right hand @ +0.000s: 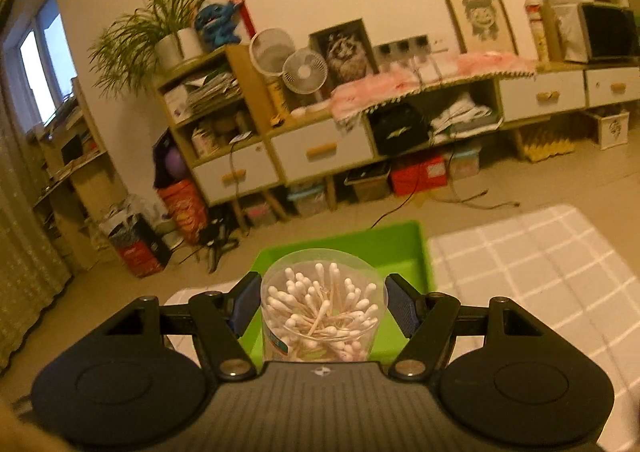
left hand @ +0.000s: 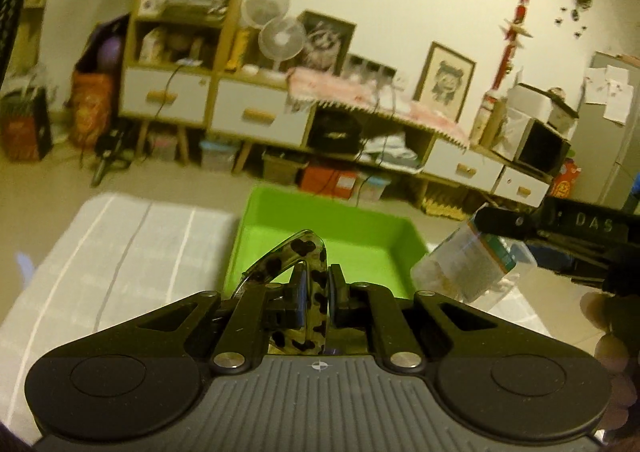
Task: Organize rigid objects
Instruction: 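Carry both items to the green bin while the right tool releases the jar inside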
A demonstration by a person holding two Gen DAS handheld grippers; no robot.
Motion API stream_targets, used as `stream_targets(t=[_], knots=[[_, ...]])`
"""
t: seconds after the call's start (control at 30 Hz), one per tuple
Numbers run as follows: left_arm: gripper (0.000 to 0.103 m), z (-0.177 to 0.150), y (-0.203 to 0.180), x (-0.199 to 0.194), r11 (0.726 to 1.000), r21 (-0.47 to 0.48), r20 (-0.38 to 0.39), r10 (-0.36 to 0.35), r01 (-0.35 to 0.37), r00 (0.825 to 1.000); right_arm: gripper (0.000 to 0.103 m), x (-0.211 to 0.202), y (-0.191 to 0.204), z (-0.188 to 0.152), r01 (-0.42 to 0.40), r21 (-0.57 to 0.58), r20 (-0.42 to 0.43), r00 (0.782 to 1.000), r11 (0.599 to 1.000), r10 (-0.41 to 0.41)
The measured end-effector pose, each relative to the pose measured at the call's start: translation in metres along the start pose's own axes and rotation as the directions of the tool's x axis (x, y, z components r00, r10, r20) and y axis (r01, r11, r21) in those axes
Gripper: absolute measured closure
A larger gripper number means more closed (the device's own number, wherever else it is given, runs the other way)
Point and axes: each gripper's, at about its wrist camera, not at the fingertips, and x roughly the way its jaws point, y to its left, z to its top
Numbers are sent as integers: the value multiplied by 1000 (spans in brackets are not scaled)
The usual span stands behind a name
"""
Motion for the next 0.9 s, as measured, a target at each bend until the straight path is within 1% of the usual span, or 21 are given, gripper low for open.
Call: stream_targets(t=[0.13, 0.23, 0.33, 0.47, 0.57, 0.7, 0.9], knots=[[91, 11, -7, 32, 999, 38, 7, -18, 18, 1000, 60, 21, -13, 10, 35, 23, -2, 999, 999, -35], [91, 11, -7, 60, 997, 71, -6, -23, 23, 1000, 60, 36, -25, 10, 58, 35, -9, 998, 998, -57], [91, 7, -4, 86, 994, 108, -34, 2, 1, 999, 60, 51, -34, 7, 82, 24, -20, 996, 996, -81], [91, 0, 6, 111, 994, 103, -85, 36, -27, 996, 60, 64, -40, 5, 95, 0, -24, 995, 995, -95], [91, -4, 11, 122, 993, 109, -103, 54, -43, 993, 60, 70, -36, 4, 93, -38, -20, 995, 995, -94], [90, -10, 12, 130, 991, 128, -117, 55, -40, 992, 60, 78, -23, -2, 90, -106, -8, 996, 990, -92], [90, -20, 10, 136, 987, 151, -145, 70, -48, 987, 60, 90, -13, -12, 77, -152, -29, 996, 985, -83]])
